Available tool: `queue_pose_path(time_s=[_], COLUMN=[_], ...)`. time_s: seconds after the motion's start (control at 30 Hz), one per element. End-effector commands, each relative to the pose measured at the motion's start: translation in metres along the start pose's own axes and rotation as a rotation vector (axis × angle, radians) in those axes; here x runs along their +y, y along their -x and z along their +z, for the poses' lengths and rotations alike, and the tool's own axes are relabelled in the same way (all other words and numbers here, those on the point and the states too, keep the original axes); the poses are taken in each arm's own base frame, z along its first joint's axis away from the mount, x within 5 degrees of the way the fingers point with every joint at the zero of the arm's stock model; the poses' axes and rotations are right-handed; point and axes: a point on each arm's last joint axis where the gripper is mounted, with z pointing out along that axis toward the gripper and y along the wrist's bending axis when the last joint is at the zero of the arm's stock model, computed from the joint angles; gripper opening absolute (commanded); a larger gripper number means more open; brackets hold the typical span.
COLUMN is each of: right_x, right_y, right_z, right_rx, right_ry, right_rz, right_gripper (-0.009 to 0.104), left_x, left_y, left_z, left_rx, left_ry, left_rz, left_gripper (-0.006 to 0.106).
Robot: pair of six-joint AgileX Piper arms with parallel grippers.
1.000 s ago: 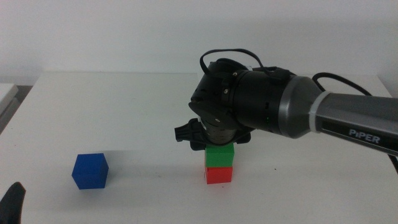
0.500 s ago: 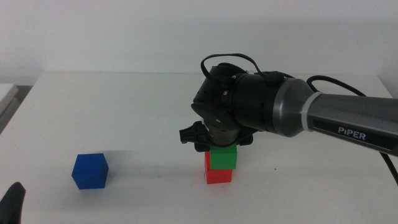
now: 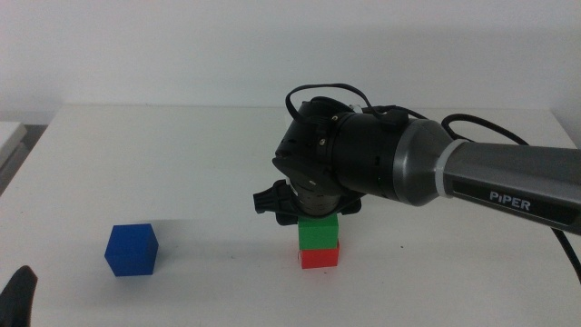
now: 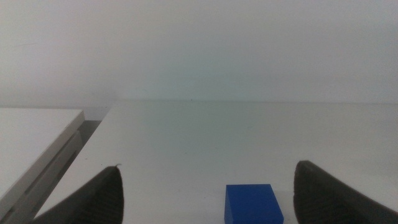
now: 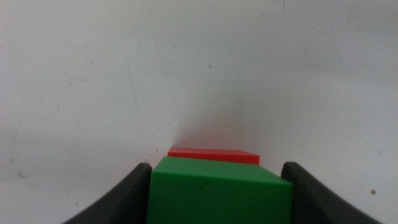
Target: Stack red cubes first, then green, then blue cubes in a specific spot.
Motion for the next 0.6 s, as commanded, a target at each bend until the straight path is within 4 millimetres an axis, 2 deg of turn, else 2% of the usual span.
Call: queue_pose_path(time_s=[0.0,0.07,0.13,0.17,0.23,0.3,0.4,0.43,0.47,0.57], right_x=[-0.002,-0.002,-0.002,-0.002,-0.004,-0.011,-0.027,-0.037,-0.057,-0.096], right_y=[0.0,0.0,0.001,0.001,0.002,0.006,-0.002,-0.009,-0.03,-0.066], right_z=[0.002,0.002,0.002,0.002,0.001,-0.03,-0.096,-0.12,-0.154,-0.196], right_rx=[-0.009,-0.012,-0.013,-0.016,-0.018,-0.056,-0.184,-0.237,-0.31,-0.426], right_ry=[-0.024,-0.026,-0.025,-0.025,-0.027,-0.013,0.064,0.108,0.2,0.336], right_rz=[-0.026,-0.033,-0.033,-0.035,-0.034,-0.042,-0.063,-0.073,-0.125,-0.211], right_gripper=[0.043,0.064,0.079,0.086,0.093,0.093,0.093,0.093,0.093,0.093], left_x=[0.0,0.0,0.0,0.0,0.0,0.0,0.0,0.0,0.0,0.0], left_y=[0.002,0.002,0.002,0.002,0.002,0.002,0.002,0.002,0.002,0.002], left_z=[0.0,0.0,0.0,0.0,0.0,0.0,0.0,0.0,0.0,0.0], left_rx=[-0.018,-0.018,-0.018,-0.018,-0.018,-0.018,-0.018,-0.018,-0.018,-0.018], left_ry=[-0.003,-0.003,-0.003,-0.003,-0.003,-0.003,-0.003,-0.003,-0.003,-0.003], left_rz=[-0.004,-0.004,-0.004,-0.004,-0.004,-0.004,-0.004,-0.004,-0.004,-0.004], left_gripper=[0.094,0.094,0.094,0.094,0.094,0.094,0.094,0.094,0.094,0.094])
